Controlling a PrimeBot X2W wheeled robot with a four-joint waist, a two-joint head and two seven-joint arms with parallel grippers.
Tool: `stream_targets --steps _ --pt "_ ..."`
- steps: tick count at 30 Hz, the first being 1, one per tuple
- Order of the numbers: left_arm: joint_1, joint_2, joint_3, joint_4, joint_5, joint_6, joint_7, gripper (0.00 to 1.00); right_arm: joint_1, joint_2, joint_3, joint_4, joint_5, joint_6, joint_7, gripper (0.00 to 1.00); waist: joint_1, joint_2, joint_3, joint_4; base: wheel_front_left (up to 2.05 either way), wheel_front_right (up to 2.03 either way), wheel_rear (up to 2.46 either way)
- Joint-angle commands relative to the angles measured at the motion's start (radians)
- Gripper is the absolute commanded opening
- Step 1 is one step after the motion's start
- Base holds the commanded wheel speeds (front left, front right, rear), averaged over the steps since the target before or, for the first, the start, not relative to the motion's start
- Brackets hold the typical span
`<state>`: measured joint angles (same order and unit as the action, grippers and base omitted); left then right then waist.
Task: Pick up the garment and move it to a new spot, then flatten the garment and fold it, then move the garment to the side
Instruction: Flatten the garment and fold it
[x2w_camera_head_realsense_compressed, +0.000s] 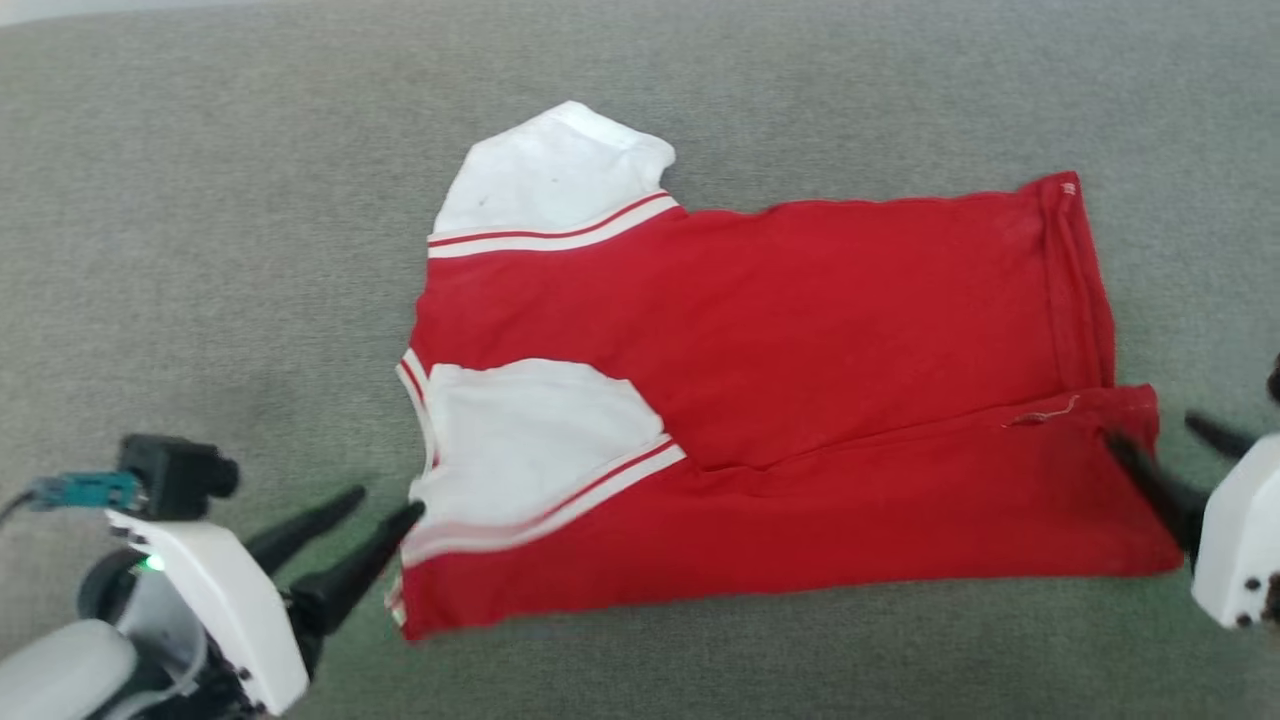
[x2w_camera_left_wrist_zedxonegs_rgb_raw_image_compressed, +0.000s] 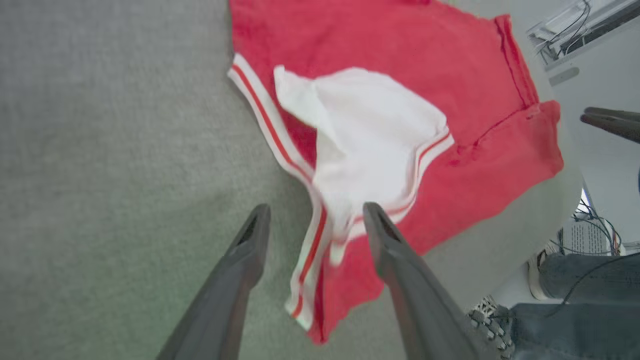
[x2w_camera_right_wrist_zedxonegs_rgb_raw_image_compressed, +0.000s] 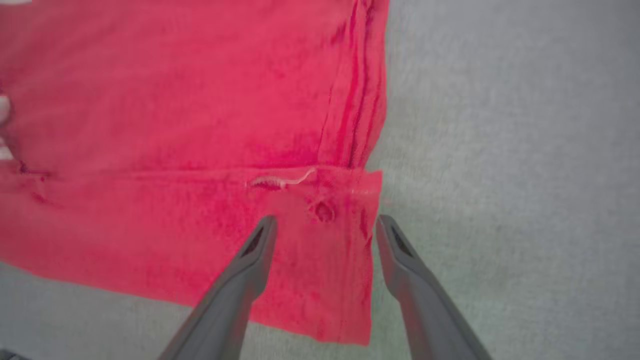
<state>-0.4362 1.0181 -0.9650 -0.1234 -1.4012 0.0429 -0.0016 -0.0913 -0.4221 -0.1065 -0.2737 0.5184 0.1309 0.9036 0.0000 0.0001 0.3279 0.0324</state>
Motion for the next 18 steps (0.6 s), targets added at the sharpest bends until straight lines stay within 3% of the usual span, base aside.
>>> stream_targets --steps 1,4,5,11,14,18 --pt "0.002 0.014 0.023 -0.002 0.004 0.008 -0.031 1.0 -0.03 0.024 -0.003 -0.012 -0.029 0.0 -0.078 1.0 0.0 -0.0001 0.007 -0.019 0.0 0.0 0.0" --pt "-0.012 0.016 0.072 0.016 -0.007 0.015 -0.1 1.0 -0.063 0.062 0.025 -0.003 -0.075 0.0 -0.244 1.0 0.0 -0.0001 0.017 -0.047 0.0 0.0 0.0" --pt "-0.012 0.016 0.072 0.016 -0.007 0.015 -0.1 1.0 -0.063 0.062 0.025 -0.003 -0.075 0.0 -0.244 1.0 0.0 -0.0001 0.017 -0.047 0.0 0.0 0.0" --pt "-0.086 0.0 0.16 0.116 0.031 0.025 -0.211 1.0 -0.122 0.153 0.085 0.073 -0.178 0.0 -0.598 1.0 0.0 -0.0001 0.042 -0.12 0.0 0.0 0.0" --pt "-0.165 -0.014 0.193 0.179 0.055 0.008 -0.215 1.0 -0.146 0.203 0.109 0.11 -0.204 0.0 -0.727 1.0 0.0 -0.0001 0.056 -0.16 0.0 0.0 0.0" --pt "-0.302 -0.035 0.194 0.275 0.09 -0.025 -0.13 1.0 -0.166 0.246 0.156 0.14 -0.226 0.0 -0.825 1.0 0.0 -0.0001 0.085 -0.216 0.0 0.0 0.0"
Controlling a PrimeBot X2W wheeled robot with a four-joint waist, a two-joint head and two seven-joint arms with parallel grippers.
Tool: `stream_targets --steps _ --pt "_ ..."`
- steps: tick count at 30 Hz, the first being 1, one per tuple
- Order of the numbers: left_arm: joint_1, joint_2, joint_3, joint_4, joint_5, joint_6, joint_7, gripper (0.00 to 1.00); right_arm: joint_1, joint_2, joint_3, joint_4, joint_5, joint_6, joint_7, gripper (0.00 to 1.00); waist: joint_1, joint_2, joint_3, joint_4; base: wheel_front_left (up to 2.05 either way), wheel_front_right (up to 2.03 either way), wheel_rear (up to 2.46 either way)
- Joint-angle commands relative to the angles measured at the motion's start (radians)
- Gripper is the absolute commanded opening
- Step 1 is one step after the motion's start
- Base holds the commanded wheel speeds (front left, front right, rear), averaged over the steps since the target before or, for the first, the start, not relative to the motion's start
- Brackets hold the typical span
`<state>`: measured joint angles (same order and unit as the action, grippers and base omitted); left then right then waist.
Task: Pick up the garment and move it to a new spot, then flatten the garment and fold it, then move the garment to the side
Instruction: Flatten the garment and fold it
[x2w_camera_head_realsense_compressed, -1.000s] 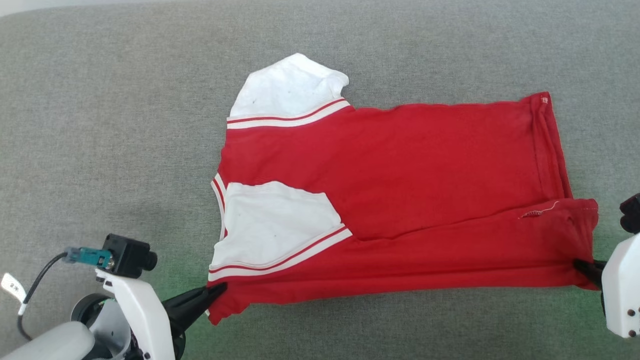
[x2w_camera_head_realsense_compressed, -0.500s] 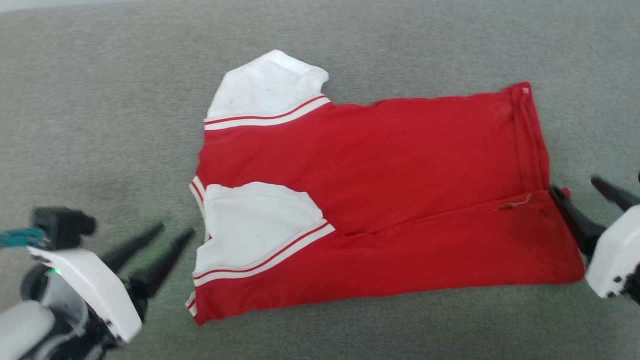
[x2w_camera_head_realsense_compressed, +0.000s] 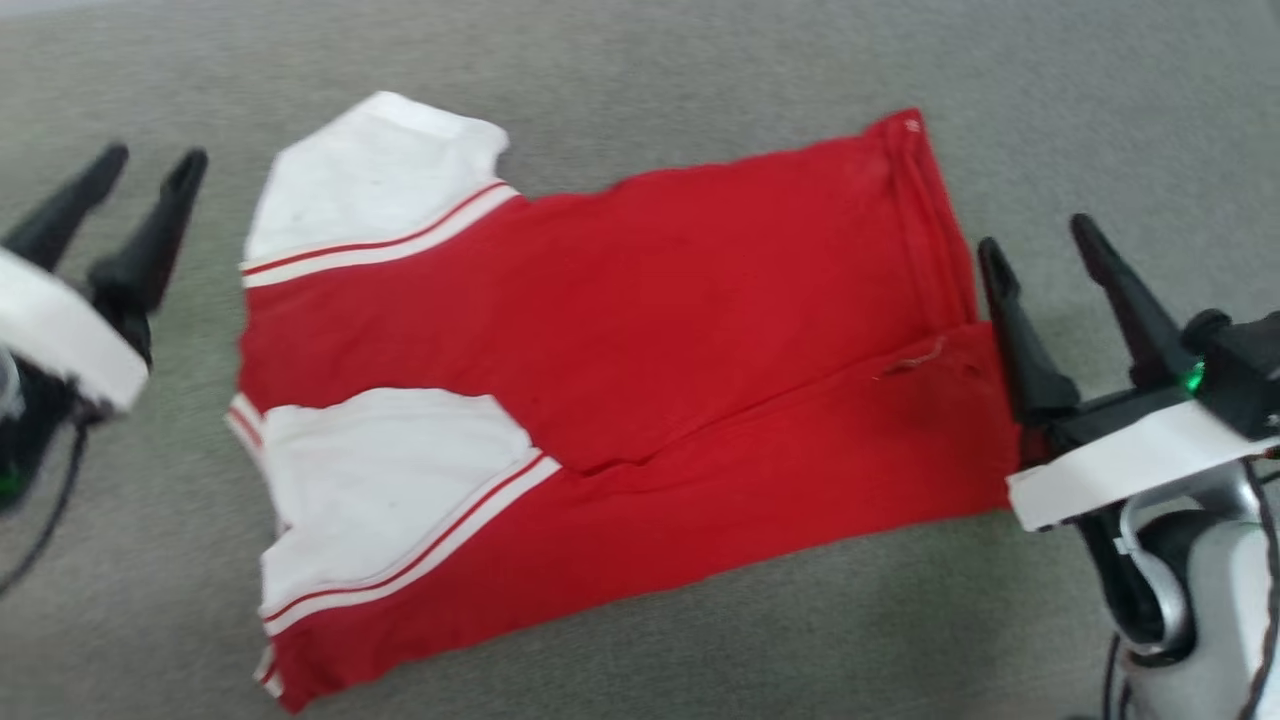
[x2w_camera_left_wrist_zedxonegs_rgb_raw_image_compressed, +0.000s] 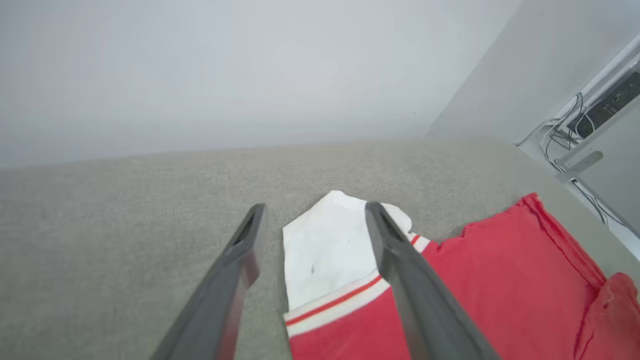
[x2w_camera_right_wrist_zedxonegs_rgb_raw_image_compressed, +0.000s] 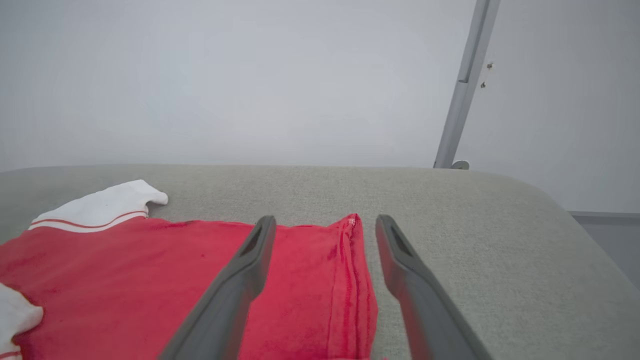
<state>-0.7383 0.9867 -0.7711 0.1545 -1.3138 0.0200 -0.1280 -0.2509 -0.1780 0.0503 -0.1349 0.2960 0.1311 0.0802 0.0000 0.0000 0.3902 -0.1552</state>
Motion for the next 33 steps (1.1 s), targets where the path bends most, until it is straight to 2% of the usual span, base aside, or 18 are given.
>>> stream_targets --steps 1,6,9,12,16,19,20,21,22,23,27,33 --pt "-0.041 -0.007 -0.008 0.026 0.012 -0.012 0.037 1.0 -0.012 0.011 0.007 0.006 -0.005 -0.001 -0.016 1.0 0.0 0.0 0.031 -0.041 0.0 0.0 0.0" --pt "-0.237 -0.04 -0.076 0.195 0.065 -0.078 0.298 1.0 -0.034 0.037 0.035 0.037 -0.003 -0.001 -0.046 1.0 0.0 0.0 0.071 -0.096 0.0 0.0 0.0" --pt "-0.336 -0.06 -0.119 0.296 0.059 -0.098 0.477 1.0 -0.042 0.041 0.048 0.059 0.003 -0.001 -0.048 1.0 0.0 0.0 0.09 -0.118 0.0 0.0 0.0" --pt "-0.416 -0.057 -0.165 0.373 0.102 -0.112 0.62 1.0 -0.053 0.047 0.061 0.072 0.009 -0.001 -0.053 1.0 0.0 0.0 0.11 -0.136 0.0 0.0 0.0" --pt "-0.471 -0.084 -0.184 0.454 0.05 -0.127 0.782 1.0 -0.059 0.05 0.068 0.091 0.015 -0.001 -0.056 1.0 0.0 0.0 0.126 -0.149 0.0 0.0 0.0" --pt "-0.473 -0.111 -0.185 0.473 0.007 -0.137 0.851 1.0 -0.064 0.05 0.067 0.095 0.017 -0.001 -0.06 1.0 0.0 0.0 0.132 -0.15 0.0 0.0 0.0" --pt "-0.478 -0.115 -0.186 0.471 -0.004 -0.139 0.863 0.81 -0.067 0.049 0.066 0.096 0.017 -0.001 -0.06 1.0 0.0 0.0 0.134 -0.149 0.0 0.0 0.0" --pt "-0.482 -0.118 -0.183 0.473 -0.014 -0.142 0.868 0.47 -0.07 0.046 0.064 0.097 0.017 -0.001 -0.056 1.0 0.0 0.0 0.136 -0.146 0.0 0.0 0.0" --pt "-0.486 -0.123 -0.184 0.474 -0.015 -0.144 0.87 0.07 -0.074 0.043 0.063 0.098 0.016 -0.001 -0.051 1.0 0.0 0.0 0.138 -0.143 0.0 0.0 0.0" --pt "-0.485 -0.128 -0.186 0.474 -0.019 -0.146 0.876 0.0 -0.079 0.042 0.063 0.098 0.017 -0.001 -0.045 1.0 0.0 0.0 0.139 -0.14 0.0 0.0 0.0" --pt "-0.492 -0.144 -0.18 0.47 -0.033 -0.149 0.858 0.0 -0.126 0.013 0.072 0.098 0.019 -0.001 -0.006 1.0 0.0 0.0 0.144 -0.122 0.0 0.0 0.0" --pt "-0.513 -0.174 -0.192 0.458 -0.009 -0.151 0.824 0.0 -0.249 -0.054 0.106 0.134 0.043 -0.001 0.134 1.0 0.0 0.0 0.152 -0.091 0.0 0.0 0.0"
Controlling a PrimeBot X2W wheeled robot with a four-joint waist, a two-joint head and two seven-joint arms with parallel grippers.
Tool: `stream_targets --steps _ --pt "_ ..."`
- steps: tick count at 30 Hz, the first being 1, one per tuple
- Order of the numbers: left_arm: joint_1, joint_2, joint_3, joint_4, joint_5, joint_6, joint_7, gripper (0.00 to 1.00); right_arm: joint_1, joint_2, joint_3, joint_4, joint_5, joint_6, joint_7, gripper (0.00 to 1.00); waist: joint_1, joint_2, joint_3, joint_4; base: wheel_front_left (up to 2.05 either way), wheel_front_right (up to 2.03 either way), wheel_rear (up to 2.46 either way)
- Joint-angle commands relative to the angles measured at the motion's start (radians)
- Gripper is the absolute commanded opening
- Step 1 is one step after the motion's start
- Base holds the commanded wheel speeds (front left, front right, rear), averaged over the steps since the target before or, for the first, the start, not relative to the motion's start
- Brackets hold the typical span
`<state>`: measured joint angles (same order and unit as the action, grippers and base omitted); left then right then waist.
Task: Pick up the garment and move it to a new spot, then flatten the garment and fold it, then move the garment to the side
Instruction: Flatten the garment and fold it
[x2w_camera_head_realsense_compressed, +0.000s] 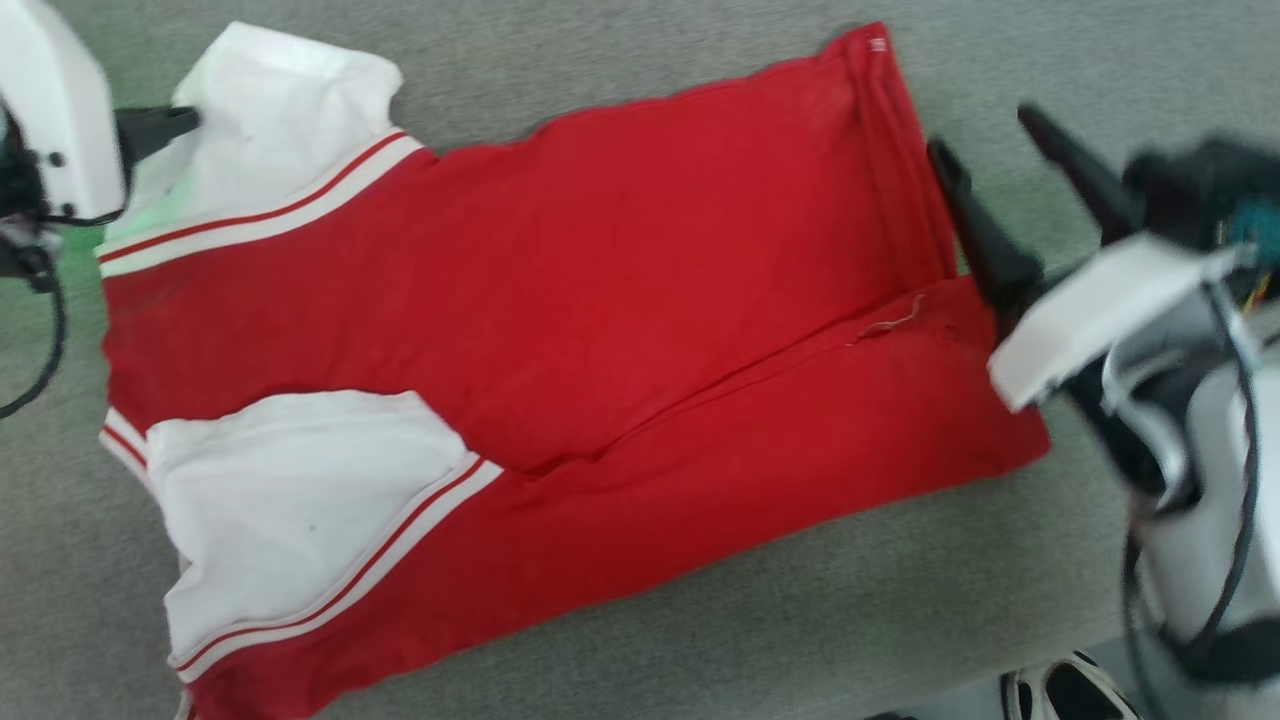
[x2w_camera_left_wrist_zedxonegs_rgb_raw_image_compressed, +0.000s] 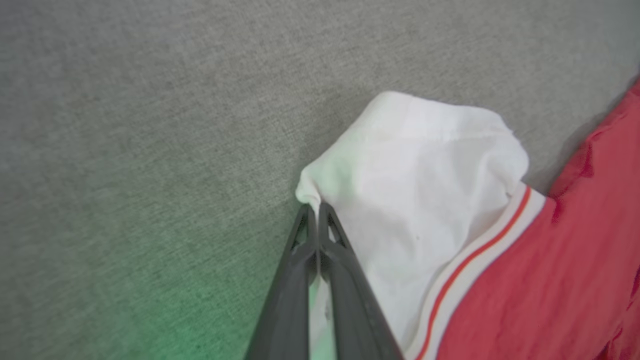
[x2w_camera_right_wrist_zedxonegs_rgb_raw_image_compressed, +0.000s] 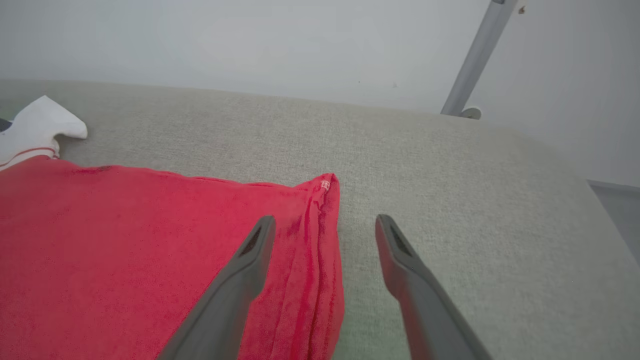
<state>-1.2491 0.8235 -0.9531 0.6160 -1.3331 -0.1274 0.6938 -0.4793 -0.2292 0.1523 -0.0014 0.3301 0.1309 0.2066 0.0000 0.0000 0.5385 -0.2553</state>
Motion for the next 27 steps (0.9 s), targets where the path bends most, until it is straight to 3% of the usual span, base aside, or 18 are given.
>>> stream_targets --steps 1,10,17,18,19,20,27 --pt "-0.007 -0.017 -0.013 -0.011 0.008 -0.004 -0.006 0.0 -0.053 -0.021 0.014 0.013 0.021 0.0 0.042 1.0 0.0 0.0 0.007 0.016 0.0 0.0 0.0" --pt "-0.037 -0.055 -0.046 -0.071 0.0 -0.004 -0.056 0.0 -0.351 -0.123 0.08 0.236 0.15 0.0 0.425 1.0 0.0 0.0 0.035 0.093 0.0 0.0 0.0" --pt "-0.05 -0.076 -0.08 -0.105 -0.018 -0.004 -0.094 0.0 -0.463 -0.142 0.157 0.386 0.198 0.0 0.599 1.0 0.0 0.0 0.052 0.134 0.0 0.0 0.0" --pt "-0.052 -0.078 -0.083 -0.108 -0.022 -0.004 -0.098 0.0 -0.466 -0.141 0.161 0.394 0.203 -0.001 0.603 0.56 0.0 0.0 0.054 0.137 0.0 0.0 0.0" --pt "-0.055 -0.079 -0.085 -0.111 -0.026 -0.004 -0.104 0.0 -0.469 -0.143 0.165 0.399 0.209 0.0 0.604 0.25 0.0 0.0 0.054 0.14 0.0 0.0 0.0" --pt "-0.056 -0.081 -0.088 -0.113 -0.031 -0.004 -0.113 0.0 -0.473 -0.144 0.169 0.401 0.215 0.0 0.597 0.0 0.0 0.0 0.054 0.143 0.0 0.0 0.0" --pt "-0.034 -0.088 -0.076 -0.136 -0.057 -0.004 -0.254 0.0 -0.463 -0.146 0.151 0.406 0.255 0.0 0.463 0.0 0.0 0.0 0.004 0.166 0.0 0.0 0.0"
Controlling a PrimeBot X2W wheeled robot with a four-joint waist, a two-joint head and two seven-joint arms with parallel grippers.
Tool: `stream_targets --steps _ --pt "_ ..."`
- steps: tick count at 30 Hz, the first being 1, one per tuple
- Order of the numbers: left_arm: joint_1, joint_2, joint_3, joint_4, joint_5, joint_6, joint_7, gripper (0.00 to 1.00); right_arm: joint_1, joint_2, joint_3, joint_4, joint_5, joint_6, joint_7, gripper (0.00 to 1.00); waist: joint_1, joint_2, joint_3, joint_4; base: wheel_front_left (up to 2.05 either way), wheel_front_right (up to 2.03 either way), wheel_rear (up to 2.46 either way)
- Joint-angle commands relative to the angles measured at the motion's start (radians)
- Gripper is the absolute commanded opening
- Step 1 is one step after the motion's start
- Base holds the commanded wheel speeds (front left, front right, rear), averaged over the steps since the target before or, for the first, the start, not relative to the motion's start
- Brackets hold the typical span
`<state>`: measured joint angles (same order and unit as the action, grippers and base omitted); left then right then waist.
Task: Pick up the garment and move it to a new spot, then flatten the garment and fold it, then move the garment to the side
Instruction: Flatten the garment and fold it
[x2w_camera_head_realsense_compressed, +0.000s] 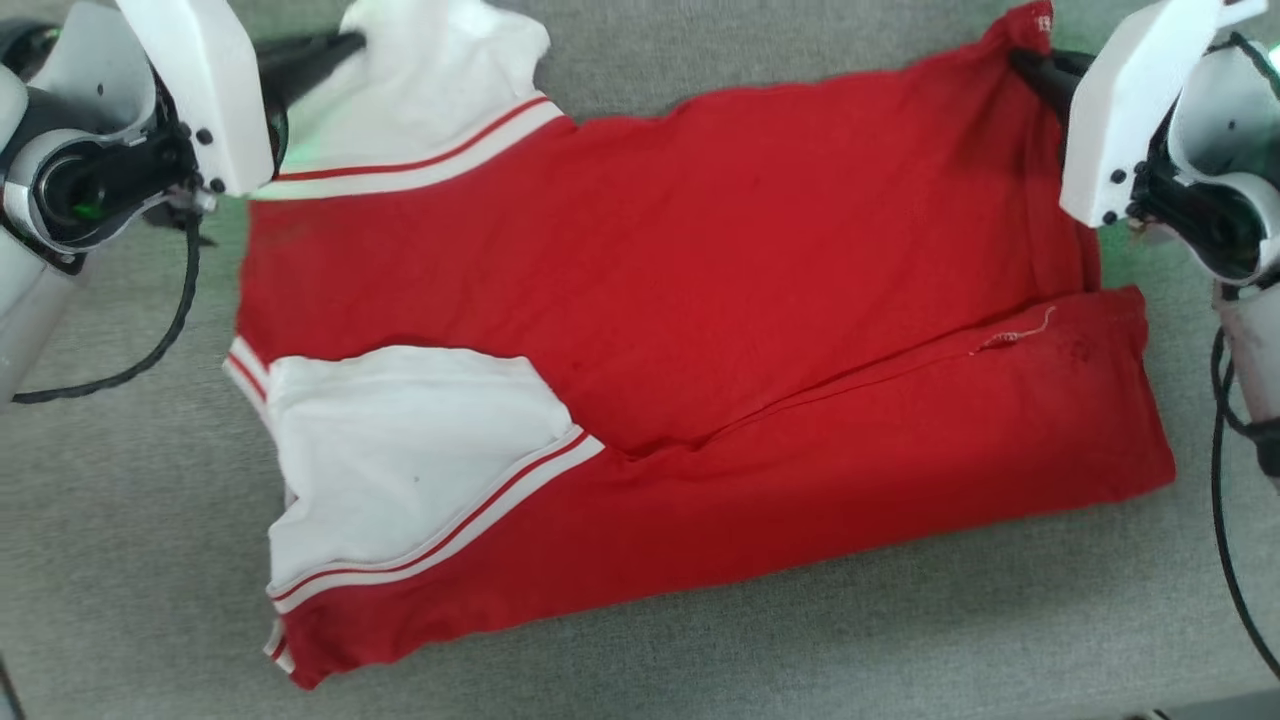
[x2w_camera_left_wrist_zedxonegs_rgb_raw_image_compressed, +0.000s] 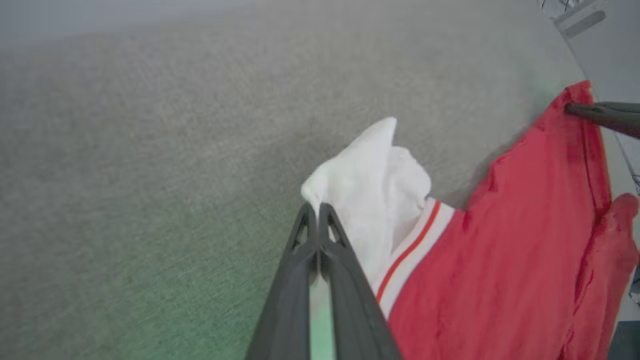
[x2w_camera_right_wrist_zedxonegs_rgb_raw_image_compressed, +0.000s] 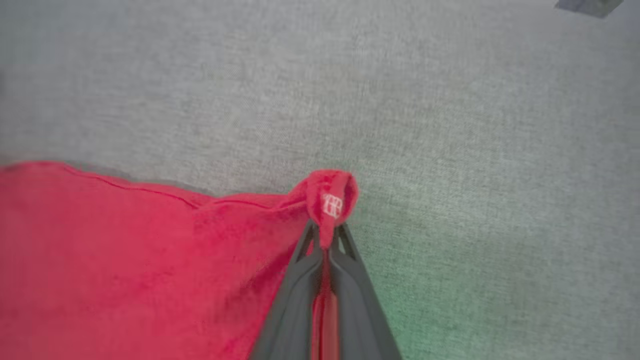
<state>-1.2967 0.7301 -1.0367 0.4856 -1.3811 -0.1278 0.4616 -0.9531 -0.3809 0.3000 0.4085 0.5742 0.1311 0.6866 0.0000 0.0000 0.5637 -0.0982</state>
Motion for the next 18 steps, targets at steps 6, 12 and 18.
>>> stream_targets --steps 6,12,18 --pt "0.12 0.042 0.008 -0.141 -0.053 -0.004 -0.183 0.0 0.101 -0.053 0.013 -0.042 0.064 -0.001 -0.079 0.0 0.0 0.0 -0.119 0.055 0.0 0.0 0.0" --pt "0.299 0.135 -0.025 -0.337 -0.073 -0.004 -0.345 0.0 0.269 -0.142 -0.02 -0.146 0.104 -0.001 -0.082 0.0 0.0 0.0 -0.2 0.094 0.0 0.0 0.0" --pt "0.462 0.218 -0.053 -0.457 -0.081 -0.004 -0.493 0.0 0.449 -0.186 -0.093 -0.263 0.112 -0.001 -0.066 0.0 0.0 0.0 -0.242 0.114 0.0 0.0 0.0"
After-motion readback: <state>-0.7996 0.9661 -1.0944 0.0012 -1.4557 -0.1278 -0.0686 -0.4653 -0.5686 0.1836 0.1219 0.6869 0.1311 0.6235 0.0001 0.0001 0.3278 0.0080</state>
